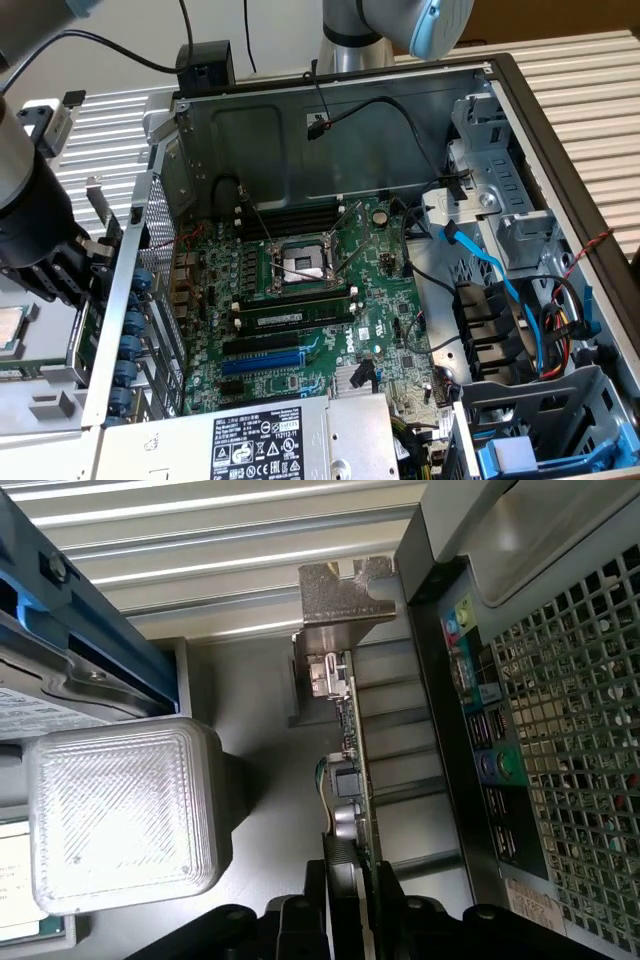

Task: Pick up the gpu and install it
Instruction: 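Pick up the gpu and move the gpu toward the slot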

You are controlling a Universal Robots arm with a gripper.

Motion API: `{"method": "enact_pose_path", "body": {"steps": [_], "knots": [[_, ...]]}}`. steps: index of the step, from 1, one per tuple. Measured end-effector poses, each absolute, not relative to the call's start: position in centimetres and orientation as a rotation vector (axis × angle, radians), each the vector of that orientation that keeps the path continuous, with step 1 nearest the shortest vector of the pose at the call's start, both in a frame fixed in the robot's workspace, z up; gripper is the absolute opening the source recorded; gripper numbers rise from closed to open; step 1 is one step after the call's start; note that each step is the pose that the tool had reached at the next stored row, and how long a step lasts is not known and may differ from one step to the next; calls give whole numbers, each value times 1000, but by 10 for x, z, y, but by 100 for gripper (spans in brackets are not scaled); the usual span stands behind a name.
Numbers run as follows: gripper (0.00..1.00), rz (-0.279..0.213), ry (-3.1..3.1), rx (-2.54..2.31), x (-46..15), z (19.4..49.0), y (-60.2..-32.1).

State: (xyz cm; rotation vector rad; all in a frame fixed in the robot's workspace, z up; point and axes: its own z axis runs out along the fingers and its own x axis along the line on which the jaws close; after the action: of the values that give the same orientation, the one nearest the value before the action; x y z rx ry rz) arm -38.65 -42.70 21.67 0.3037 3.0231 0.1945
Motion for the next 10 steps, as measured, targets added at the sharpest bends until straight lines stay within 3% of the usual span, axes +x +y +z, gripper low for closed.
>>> {"method": "enact_pose_path", "body": {"steps": [10], "knots": [[29,257,3022,308,-388,222,-430]]}}
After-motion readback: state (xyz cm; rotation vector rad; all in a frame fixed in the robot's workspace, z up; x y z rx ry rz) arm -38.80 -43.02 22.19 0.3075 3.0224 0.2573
